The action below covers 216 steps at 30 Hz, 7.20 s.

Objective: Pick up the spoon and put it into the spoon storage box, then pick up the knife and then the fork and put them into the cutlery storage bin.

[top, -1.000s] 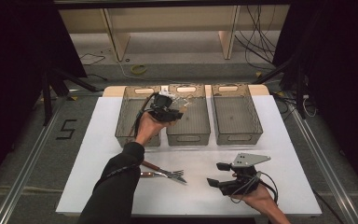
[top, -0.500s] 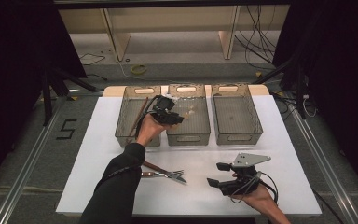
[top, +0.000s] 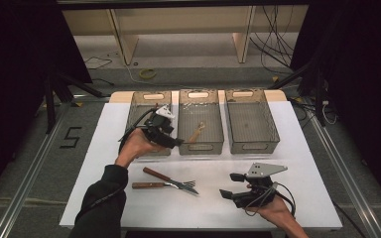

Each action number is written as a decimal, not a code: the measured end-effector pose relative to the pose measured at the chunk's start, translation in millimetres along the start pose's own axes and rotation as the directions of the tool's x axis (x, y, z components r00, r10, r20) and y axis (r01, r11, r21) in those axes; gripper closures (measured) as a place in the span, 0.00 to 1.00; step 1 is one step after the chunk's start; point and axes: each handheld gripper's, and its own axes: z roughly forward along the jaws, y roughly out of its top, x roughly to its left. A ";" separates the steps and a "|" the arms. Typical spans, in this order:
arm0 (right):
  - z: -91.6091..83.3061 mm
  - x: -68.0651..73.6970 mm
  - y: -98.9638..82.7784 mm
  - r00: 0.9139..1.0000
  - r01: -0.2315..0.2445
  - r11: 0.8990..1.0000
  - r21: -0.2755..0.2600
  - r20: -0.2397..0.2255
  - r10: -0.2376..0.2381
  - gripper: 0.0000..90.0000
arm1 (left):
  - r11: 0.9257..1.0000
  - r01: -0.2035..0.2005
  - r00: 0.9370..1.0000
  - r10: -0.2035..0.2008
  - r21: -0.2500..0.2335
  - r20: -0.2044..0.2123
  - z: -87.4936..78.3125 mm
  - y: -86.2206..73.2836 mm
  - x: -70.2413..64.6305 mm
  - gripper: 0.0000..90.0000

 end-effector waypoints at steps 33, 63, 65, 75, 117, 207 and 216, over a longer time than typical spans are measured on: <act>0.3 2.3 0.0 1.000 0.006 1.000 0.001 -0.002 -0.006 0.34 | 0.959 -0.145 0.989 0.134 0.245 0.059 -9.0 -70.9 -7.3 0.28; 0.6 -4.7 -3.0 1.000 -0.003 1.000 0.005 -0.013 0.003 0.34 | 0.890 -0.249 0.968 0.228 0.382 0.101 14.7 -77.4 -0.9 0.33; 0.8 -5.0 -3.0 1.000 -0.004 1.000 0.005 -0.011 0.004 0.34 | 0.879 -0.265 0.964 0.239 0.397 0.113 16.7 -77.7 -0.9 0.34; 1.2 -4.0 -2.4 1.000 -0.004 1.000 0.005 -0.013 0.004 0.34 | 0.869 -0.289 0.957 0.256 0.401 0.136 18.4 -77.8 -2.7 0.36; 2.3 1.7 -1.3 1.000 0.017 1.000 0.023 -0.005 -0.017 0.35 | 0.816 -0.420 0.906 0.350 0.397 0.239 22.3 -78.8 -15.8 0.76; 91.0 81.6 16.2 0.610 0.744 0.585 0.323 0.028 -0.792 0.86 | 0.812 -0.497 0.831 0.343 0.307 0.437 18.9 -29.4 -100.1 0.81; 86.9 78.0 17.6 0.625 0.736 0.601 0.311 0.026 -0.780 0.86 | 0.844 -0.468 0.845 0.340 0.262 0.414 14.2 -27.9 -96.5 0.70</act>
